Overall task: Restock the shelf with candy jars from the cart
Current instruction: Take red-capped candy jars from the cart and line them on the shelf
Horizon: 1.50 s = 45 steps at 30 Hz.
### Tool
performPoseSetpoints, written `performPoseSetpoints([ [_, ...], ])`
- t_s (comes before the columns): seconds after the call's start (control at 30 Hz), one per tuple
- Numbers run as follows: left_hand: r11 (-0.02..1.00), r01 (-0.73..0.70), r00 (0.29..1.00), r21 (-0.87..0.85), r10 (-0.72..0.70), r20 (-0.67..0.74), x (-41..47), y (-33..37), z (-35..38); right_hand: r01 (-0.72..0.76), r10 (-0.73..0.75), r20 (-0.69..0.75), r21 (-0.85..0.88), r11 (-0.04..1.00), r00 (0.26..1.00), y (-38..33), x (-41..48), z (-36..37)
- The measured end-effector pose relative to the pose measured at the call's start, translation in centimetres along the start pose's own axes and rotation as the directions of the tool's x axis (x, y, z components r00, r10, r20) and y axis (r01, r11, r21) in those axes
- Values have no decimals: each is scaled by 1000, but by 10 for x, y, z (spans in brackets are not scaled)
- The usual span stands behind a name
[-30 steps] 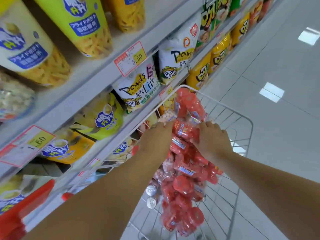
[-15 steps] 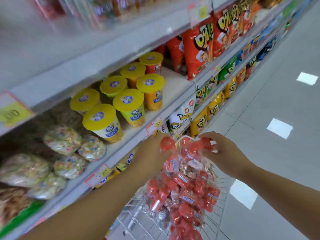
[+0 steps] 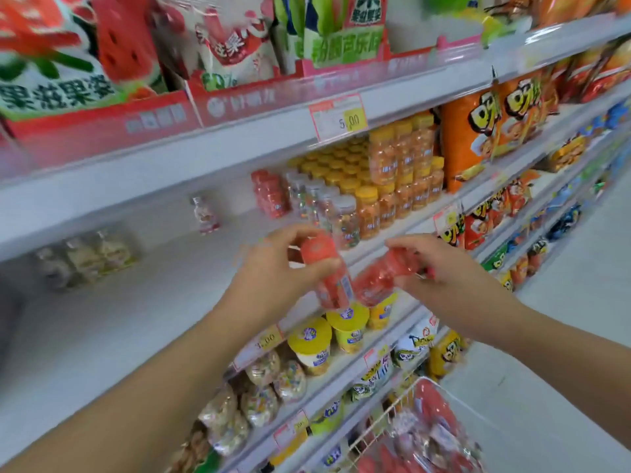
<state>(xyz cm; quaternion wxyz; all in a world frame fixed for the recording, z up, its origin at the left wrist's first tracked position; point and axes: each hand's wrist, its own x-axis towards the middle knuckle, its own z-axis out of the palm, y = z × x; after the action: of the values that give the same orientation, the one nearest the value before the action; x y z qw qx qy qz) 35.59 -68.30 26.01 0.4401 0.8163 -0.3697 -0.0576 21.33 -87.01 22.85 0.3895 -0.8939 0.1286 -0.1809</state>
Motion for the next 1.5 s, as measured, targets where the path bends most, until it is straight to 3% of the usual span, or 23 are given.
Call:
performPoseSetpoints([
  [0.2,997,71,977,-36,-76,-201,60,-58,-43,161,-173,-103,-110,981,980,-39,75,60],
  [0.5,999,-19,972,41,28,-232,121,-103,-34,226,-233,18,-335,915,972,-43,148,115],
  [0.6,996,-83,976,32,88,-198,123,-101,-34,258,-257,53,-363,895,965,-41,158,120],
  [0.67,998,-19,985,-64,8,-174,120,-110,-35,257,-258,41,-321,911,965,-39,158,123],
  [0.77,948,149,989,-280,-145,36,109,-128,-44,229,-255,-106,-210,950,961,-34,137,121],
  [0.87,970,146,970,-193,-103,220,102,-144,-52,242,-310,-244,-271,932,919,-30,101,122],
  [0.93,977,149,968,-155,-112,223,104,-147,-52,178,-252,-153,-381,907,956,-33,88,127],
  [1.0,986,139,972,-95,-118,201,111,-149,-49,74,-96,-21,-489,869,995,-40,90,130],
  [1.1,989,132,984,-60,-124,130,127,-155,-40,9,23,46,-590,807,999,-47,103,133],
  [1.37,991,133,990,13,-132,-39,172,-165,-15,-58,147,107,-584,809,983,-47,131,142],
  [1.5,989,144,990,31,-144,-2,184,-164,-16,-107,191,88,-572,814,978,-42,148,143],
])
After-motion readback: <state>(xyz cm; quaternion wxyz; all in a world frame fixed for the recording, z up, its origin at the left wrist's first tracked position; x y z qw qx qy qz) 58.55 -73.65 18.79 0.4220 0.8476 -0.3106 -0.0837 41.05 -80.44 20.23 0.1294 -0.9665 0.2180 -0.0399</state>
